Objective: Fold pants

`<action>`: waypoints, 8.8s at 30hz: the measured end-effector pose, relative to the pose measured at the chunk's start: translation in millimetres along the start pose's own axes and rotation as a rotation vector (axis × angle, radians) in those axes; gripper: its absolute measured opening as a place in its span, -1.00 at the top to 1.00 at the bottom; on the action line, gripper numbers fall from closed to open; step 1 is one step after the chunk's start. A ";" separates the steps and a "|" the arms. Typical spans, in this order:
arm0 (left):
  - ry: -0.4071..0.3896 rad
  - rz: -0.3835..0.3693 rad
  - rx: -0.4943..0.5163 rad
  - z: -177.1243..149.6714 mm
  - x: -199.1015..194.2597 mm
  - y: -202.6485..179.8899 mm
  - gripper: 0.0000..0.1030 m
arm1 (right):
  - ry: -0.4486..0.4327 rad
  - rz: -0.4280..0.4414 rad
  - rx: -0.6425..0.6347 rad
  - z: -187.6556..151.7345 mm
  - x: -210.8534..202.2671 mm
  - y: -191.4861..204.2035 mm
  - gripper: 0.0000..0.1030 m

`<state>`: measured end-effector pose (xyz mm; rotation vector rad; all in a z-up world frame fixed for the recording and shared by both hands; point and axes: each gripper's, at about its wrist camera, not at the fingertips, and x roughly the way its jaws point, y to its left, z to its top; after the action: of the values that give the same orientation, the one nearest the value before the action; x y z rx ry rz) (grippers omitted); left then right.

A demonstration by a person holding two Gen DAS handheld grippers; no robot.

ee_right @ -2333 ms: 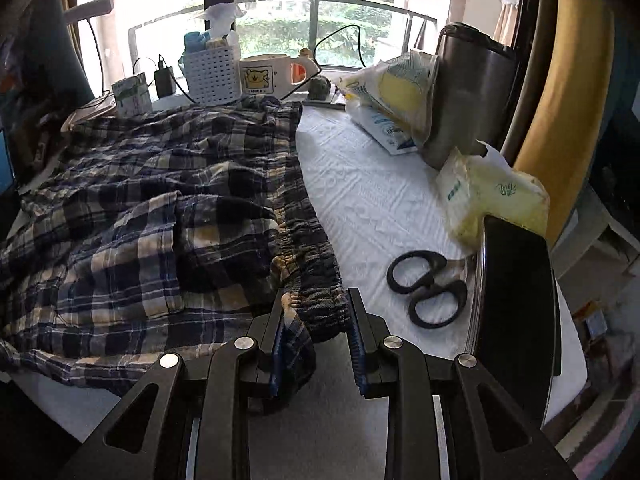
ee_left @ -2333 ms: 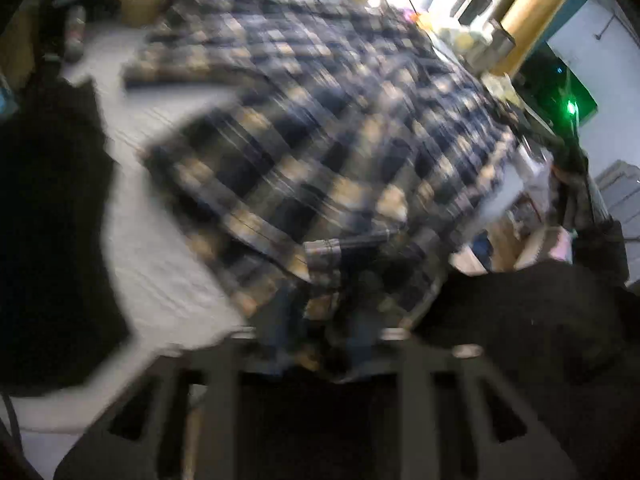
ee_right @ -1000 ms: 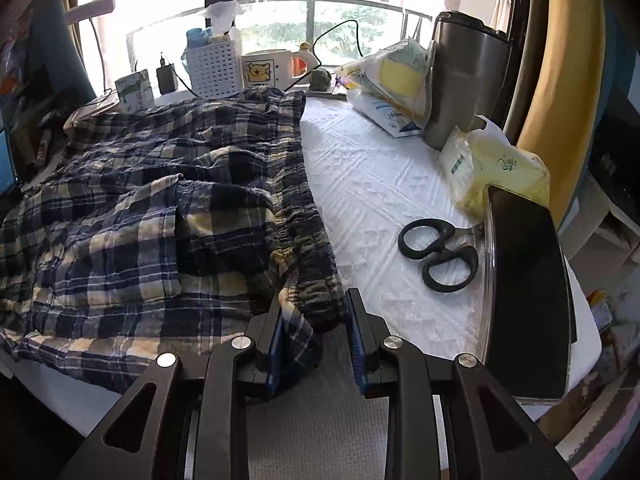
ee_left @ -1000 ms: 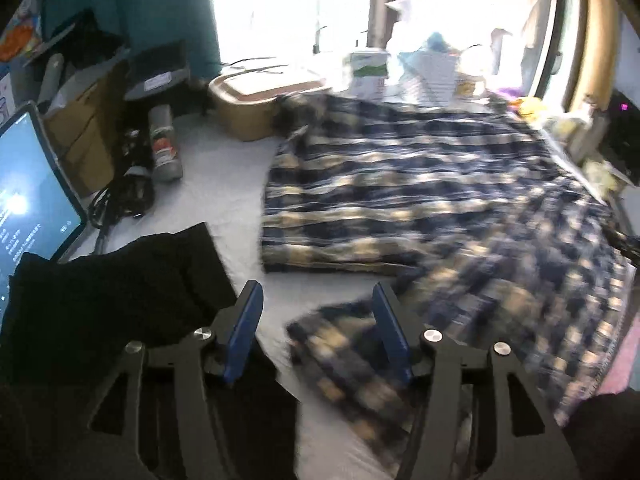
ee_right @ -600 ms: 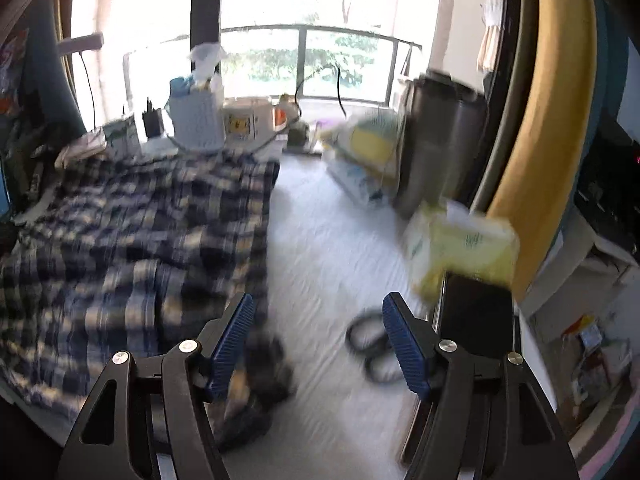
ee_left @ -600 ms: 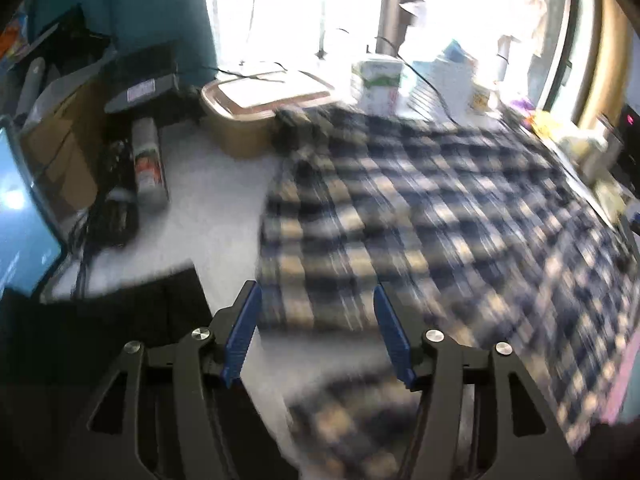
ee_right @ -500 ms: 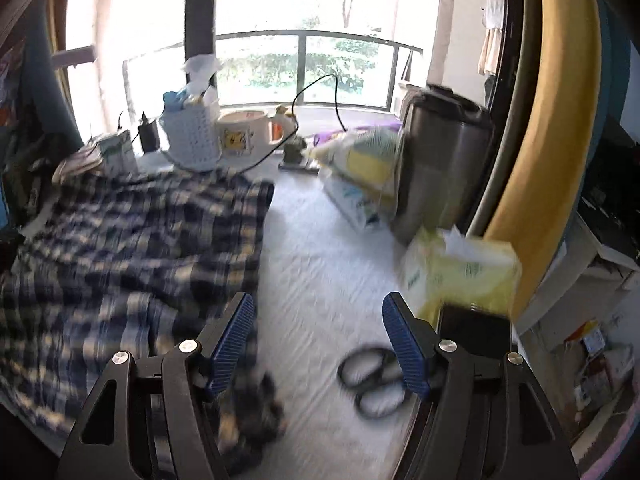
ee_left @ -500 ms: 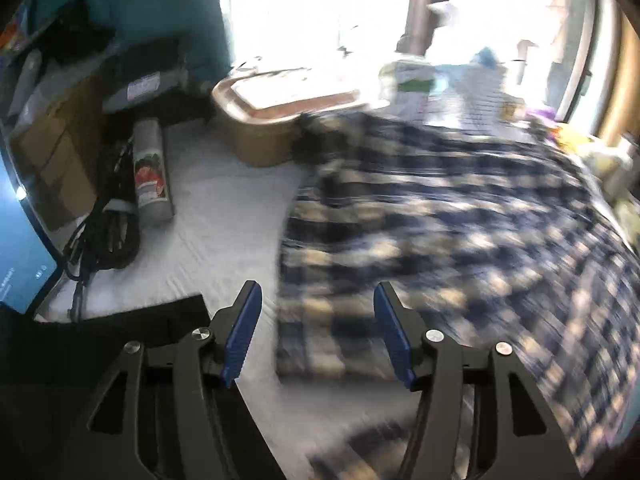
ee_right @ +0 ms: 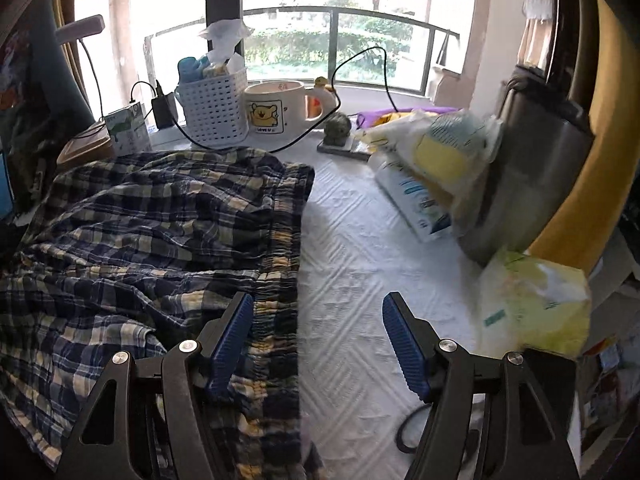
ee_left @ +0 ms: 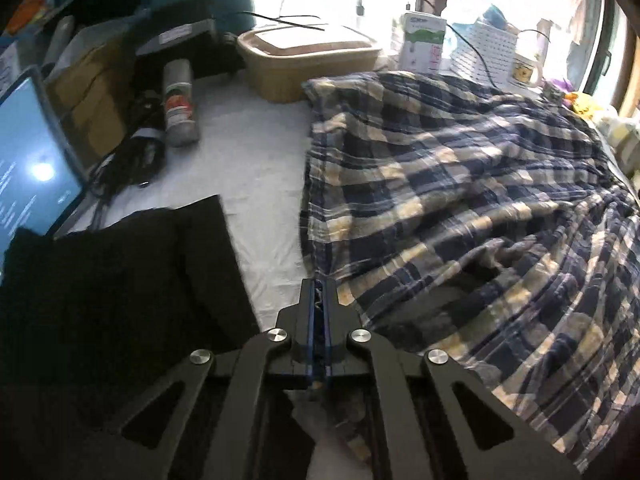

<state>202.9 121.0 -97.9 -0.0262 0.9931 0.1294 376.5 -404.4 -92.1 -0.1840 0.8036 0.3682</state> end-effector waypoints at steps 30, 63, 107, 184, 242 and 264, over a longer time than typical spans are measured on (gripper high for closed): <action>-0.026 0.042 0.034 132.4 96.9 7.3 -0.03 | 0.125 0.057 -0.144 122.3 142.8 17.7 0.53; 0.039 -0.312 -0.057 -48.3 -40.5 -20.0 -0.04 | -0.066 -0.013 -0.081 -1.4 -51.9 51.2 -0.45; -0.039 -0.461 0.250 -134.8 -116.7 -85.8 -0.08 | -0.113 -0.044 0.058 -99.5 -117.6 34.0 -0.66; -0.513 -0.382 0.242 4.8 -197.5 -60.2 0.93 | -0.459 -0.089 -0.112 -4.0 -126.8 59.8 0.89; -0.209 -0.128 0.068 122.0 8.3 1.5 -0.01 | -0.065 -0.066 -0.065 133.8 124.1 62.4 0.76; -0.010 -0.080 0.096 38.1 30.1 -15.8 -0.15 | -0.078 -0.037 -0.027 75.0 52.3 71.5 -0.77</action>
<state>252.7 111.4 -102.8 0.0225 0.9862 0.0082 431.9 -303.0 -80.7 -0.2079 0.7178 0.3496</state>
